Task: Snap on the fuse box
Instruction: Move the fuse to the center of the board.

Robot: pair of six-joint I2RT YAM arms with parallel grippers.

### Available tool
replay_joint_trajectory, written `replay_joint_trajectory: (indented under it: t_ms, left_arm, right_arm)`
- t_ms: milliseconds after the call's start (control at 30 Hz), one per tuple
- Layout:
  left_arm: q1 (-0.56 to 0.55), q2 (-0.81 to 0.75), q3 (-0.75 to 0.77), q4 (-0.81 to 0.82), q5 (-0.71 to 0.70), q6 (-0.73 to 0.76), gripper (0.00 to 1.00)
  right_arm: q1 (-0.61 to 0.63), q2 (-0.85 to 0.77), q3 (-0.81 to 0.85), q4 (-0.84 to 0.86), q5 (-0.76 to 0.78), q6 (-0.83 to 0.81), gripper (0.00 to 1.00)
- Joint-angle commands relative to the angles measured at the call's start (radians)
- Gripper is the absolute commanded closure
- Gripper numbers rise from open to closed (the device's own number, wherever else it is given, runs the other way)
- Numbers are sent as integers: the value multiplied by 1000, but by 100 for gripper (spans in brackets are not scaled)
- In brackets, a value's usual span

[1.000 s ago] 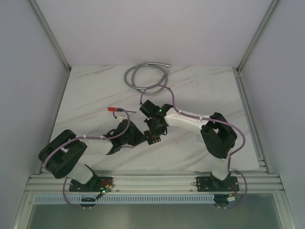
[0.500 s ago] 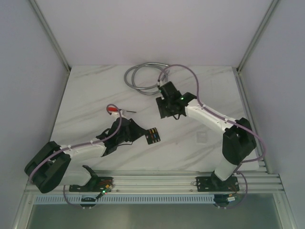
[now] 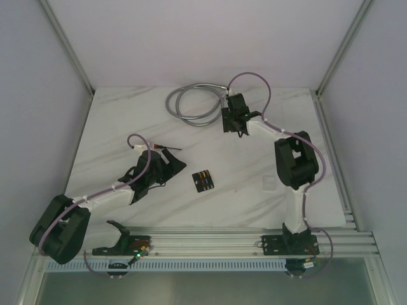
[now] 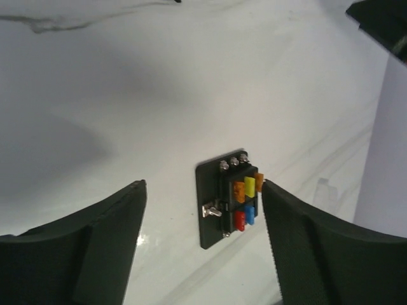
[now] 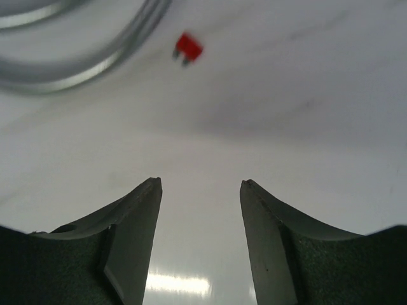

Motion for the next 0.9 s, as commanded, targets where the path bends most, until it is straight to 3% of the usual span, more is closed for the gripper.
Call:
replay_joint_trajectory:
  t_ms: [0,233,700,867]
  left_arm:
    - [32,-11,12,-32,12,62,14]
    - [63,0,17,-44,14,85,0]
    - [76,32,28,-49,31,99,0]
    - [76,20,33,-62,23,124,0]
  right_arm:
    - [-21,121,161,127,67,1,40]
    - [-47,315,363,145,95,33,40]
    - [-57,472,527,81,56,39,48]
    - [-55,494,526,18,32,47,59]
